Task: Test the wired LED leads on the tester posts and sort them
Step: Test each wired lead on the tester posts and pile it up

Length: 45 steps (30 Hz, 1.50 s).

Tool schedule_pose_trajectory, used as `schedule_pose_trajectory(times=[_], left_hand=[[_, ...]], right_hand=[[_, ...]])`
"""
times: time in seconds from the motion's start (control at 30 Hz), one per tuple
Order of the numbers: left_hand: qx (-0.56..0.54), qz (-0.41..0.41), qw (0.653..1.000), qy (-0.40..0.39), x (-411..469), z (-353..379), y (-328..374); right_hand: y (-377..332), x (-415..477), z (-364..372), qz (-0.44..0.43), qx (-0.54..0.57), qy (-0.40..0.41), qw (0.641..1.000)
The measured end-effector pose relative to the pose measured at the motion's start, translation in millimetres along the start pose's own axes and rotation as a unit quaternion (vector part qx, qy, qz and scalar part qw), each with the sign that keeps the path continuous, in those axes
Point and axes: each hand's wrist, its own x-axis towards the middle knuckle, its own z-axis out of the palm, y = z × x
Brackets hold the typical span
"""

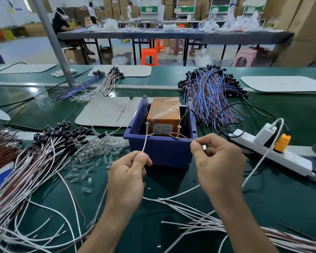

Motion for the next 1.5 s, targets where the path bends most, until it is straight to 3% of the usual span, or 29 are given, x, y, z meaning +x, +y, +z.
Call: schedule_pose_trajectory(times=[0.5, 0.9, 1.27, 1.5], left_hand=[[-0.016, -0.011, 1.000, -0.010, 2.6, -1.6, -5.3], [-0.034, -0.018, 0.999, -0.013, 5.3, -2.6, -8.7], [-0.037, -0.025, 0.999, -0.014, 4.2, -0.3, -3.8], [-0.027, -0.022, 0.999, -0.015, 3.5, -0.4, -4.2]], right_hand=[[-2.4, -4.4, 3.8, -0.013, -0.034, 0.014, 0.999], [-14.2, -20.3, 2.7, -0.126, -0.094, 0.028, 0.987], [0.5, -5.7, 3.1, -0.015, 0.021, 0.082, 0.996], [1.1, -1.3, 7.4, -0.006, 0.041, 0.069, 0.997]])
